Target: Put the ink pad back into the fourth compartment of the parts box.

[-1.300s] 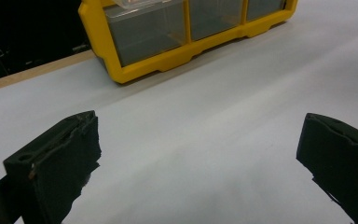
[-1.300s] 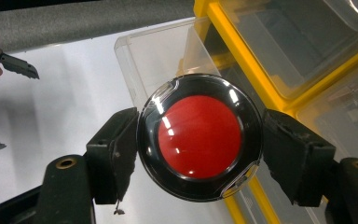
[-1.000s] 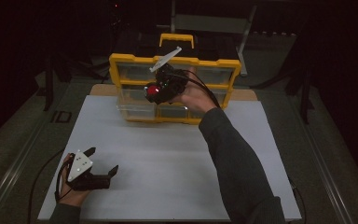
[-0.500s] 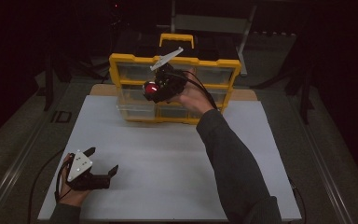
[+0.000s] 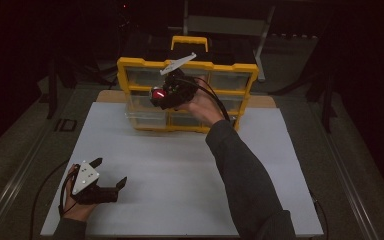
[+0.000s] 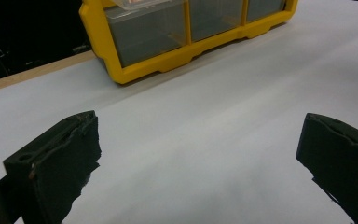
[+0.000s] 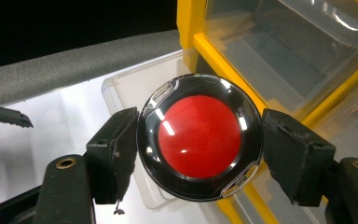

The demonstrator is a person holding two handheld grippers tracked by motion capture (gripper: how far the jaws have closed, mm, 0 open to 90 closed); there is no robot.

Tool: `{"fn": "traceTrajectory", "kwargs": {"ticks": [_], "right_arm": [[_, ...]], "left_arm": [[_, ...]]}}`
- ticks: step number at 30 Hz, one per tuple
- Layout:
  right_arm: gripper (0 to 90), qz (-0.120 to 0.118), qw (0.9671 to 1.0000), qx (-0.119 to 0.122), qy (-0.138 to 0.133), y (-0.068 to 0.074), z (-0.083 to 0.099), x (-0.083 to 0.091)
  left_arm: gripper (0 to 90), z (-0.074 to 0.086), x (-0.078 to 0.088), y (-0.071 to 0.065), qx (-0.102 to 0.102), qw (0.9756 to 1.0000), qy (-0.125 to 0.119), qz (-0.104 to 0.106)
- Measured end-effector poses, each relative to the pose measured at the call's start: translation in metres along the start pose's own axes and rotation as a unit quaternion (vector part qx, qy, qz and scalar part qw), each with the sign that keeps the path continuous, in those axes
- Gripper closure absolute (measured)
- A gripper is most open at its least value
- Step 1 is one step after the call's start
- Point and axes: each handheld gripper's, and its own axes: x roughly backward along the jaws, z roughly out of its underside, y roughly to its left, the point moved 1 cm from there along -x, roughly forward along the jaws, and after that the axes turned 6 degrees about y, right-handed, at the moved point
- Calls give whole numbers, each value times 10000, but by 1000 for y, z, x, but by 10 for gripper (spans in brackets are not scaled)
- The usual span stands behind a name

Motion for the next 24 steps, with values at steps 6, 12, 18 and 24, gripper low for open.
{"fn": "traceTrajectory", "kwargs": {"ticks": [6, 12, 18, 24], "right_arm": [[295, -5, 10000, -76, -59, -2, 1, -4], [295, -20, 9999, -98, -92, -1, 2, -7], [295, 23, 9999, -81, -70, -2, 2, -10], [295, -24, 9998, -177, -122, -4, 6, -13]], "left_arm": [[0, 0, 0, 0, -3, 10000, -1, 2], [0, 0, 0, 0, -4, 10000, 2, 5], [0, 0, 0, 0, 4, 10000, -4, 7], [0, 0, 0, 0, 0, 10000, 0, 10]]}}
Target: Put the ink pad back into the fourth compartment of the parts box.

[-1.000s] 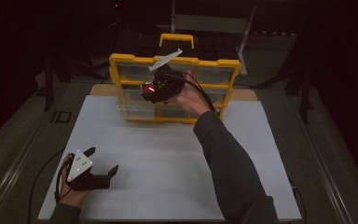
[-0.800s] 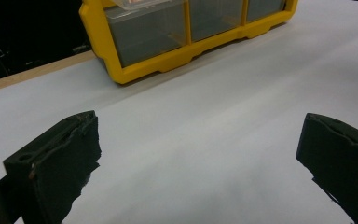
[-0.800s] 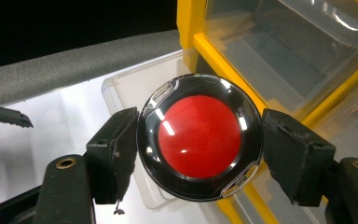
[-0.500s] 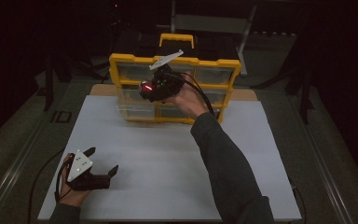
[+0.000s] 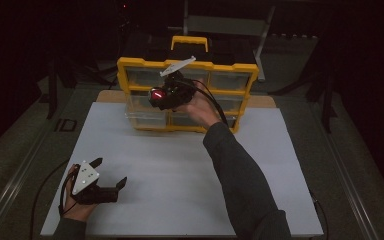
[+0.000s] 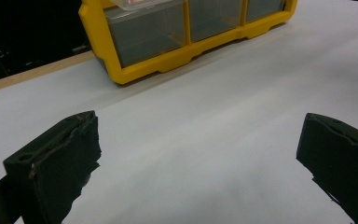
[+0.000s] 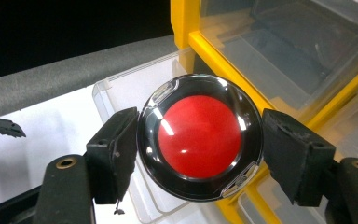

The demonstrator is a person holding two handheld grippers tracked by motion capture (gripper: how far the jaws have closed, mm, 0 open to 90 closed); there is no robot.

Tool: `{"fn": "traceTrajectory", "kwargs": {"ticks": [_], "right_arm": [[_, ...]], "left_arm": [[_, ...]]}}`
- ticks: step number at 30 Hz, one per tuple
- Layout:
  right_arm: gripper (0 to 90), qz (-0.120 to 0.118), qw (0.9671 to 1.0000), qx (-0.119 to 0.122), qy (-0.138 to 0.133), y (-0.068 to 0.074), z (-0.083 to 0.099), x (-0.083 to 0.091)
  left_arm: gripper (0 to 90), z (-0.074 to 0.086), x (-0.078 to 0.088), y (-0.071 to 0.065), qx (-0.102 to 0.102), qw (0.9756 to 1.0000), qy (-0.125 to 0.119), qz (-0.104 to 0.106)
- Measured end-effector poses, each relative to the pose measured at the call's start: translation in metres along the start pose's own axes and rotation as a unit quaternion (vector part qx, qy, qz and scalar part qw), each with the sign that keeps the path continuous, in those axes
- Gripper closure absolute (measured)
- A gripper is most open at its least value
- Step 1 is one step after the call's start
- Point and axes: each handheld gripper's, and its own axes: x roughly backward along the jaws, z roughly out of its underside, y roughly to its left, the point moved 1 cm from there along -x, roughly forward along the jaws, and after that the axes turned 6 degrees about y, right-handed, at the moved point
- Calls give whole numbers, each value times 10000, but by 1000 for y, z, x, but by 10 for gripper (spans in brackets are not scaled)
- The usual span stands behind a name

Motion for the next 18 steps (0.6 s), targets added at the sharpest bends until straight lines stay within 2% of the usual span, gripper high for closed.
{"fn": "traceTrajectory", "kwargs": {"ticks": [18], "right_arm": [[295, -99, 9999, -113, -65, 0, 3, -11]], "left_arm": [[0, 0, 0, 0, -17, 10000, 18, 1]]}}
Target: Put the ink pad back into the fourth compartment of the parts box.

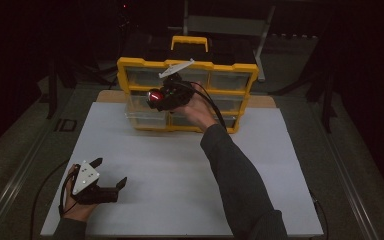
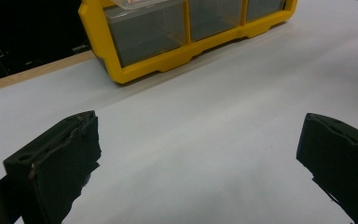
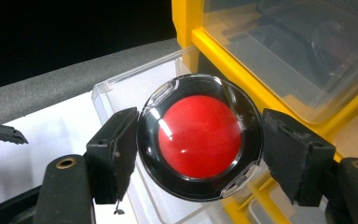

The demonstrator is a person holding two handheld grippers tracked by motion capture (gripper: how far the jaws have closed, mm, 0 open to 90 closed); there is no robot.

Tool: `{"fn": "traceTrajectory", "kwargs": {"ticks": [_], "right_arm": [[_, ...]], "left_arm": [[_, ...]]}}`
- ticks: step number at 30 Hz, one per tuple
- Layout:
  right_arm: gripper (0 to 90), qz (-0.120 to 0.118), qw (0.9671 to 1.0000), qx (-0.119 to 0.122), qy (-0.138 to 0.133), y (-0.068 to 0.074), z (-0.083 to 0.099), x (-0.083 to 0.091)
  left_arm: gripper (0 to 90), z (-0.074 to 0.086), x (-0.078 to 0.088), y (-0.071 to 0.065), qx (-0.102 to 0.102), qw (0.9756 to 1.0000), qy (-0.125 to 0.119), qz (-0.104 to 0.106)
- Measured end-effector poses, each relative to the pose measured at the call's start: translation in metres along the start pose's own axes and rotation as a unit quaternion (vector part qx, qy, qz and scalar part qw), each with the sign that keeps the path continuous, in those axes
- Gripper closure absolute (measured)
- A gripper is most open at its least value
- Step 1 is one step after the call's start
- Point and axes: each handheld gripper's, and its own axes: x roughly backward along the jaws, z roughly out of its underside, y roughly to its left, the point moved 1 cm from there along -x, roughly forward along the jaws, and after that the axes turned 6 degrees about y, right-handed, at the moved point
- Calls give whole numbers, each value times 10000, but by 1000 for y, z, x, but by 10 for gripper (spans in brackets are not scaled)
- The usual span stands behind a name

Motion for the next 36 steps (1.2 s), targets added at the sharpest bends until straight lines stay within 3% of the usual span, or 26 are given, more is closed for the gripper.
{"fn": "traceTrajectory", "kwargs": {"ticks": [25, 36], "right_arm": [[294, -61, 10000, -67, 19, 1, 1, -13], [293, -115, 9997, -219, 68, -1, 4, -18]], "left_arm": [[0, 0, 0, 0, -8, 10000, 19, 3], [0, 0, 0, 0, 4, 10000, 3, 3]]}}
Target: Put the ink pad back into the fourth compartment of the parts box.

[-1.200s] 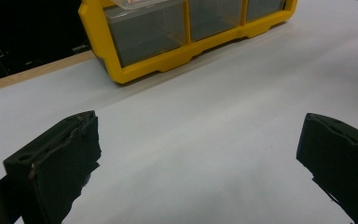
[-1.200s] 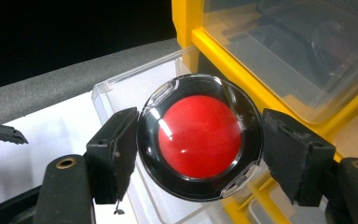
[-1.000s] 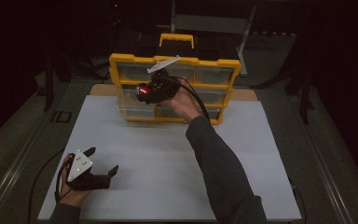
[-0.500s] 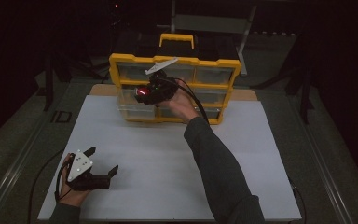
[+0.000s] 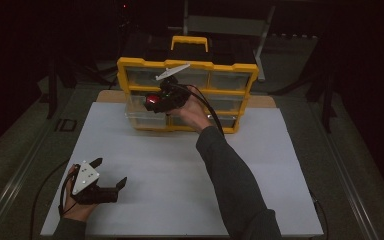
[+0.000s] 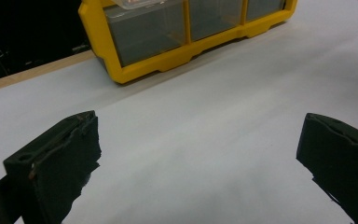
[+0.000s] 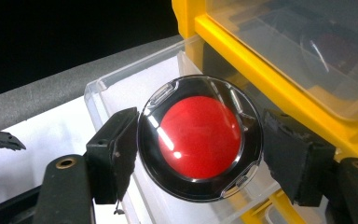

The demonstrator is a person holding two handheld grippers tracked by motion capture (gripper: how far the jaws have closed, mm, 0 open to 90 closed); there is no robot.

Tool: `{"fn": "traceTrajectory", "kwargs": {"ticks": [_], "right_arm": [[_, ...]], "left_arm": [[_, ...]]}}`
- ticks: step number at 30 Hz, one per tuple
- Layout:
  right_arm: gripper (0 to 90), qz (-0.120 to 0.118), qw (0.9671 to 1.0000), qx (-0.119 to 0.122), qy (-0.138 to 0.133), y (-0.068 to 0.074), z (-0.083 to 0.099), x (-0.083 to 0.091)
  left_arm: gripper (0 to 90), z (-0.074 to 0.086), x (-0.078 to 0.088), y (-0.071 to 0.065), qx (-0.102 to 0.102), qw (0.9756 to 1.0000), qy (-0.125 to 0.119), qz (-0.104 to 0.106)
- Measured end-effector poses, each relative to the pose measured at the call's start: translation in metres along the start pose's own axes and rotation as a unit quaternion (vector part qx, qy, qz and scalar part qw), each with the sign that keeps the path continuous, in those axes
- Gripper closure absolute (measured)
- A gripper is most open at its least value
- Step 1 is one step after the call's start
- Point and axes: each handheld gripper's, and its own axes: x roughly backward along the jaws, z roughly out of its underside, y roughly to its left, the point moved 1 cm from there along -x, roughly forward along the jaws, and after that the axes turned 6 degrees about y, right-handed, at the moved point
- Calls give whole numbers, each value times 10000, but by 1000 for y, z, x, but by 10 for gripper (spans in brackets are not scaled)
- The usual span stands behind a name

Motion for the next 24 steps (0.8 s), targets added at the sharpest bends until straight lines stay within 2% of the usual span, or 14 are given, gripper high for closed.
{"fn": "traceTrajectory", "kwargs": {"ticks": [2, 4, 11, 16, 24], "right_arm": [[267, -8, 10000, -40, -42, 0, 1, 1], [117, -74, 9999, -113, -102, 0, 1, 2], [96, 97, 9999, -23, -89, -2, 3, 12], [97, 221, 9995, 121, 171, -5, 6, 17], [99, 268, 9983, 313, 412, -3, 8, 23]], "left_arm": [[0, 0, 0, 0, -5, 10000, 4, 2], [0, 0, 0, 0, -2, 10000, -2, 4], [0, 1, 0, 0, -14, 10000, 18, 3], [0, 1, -1, 1, 0, 10000, 22, 17], [0, 2, -2, 1, 3, 10000, 44, 13]]}}
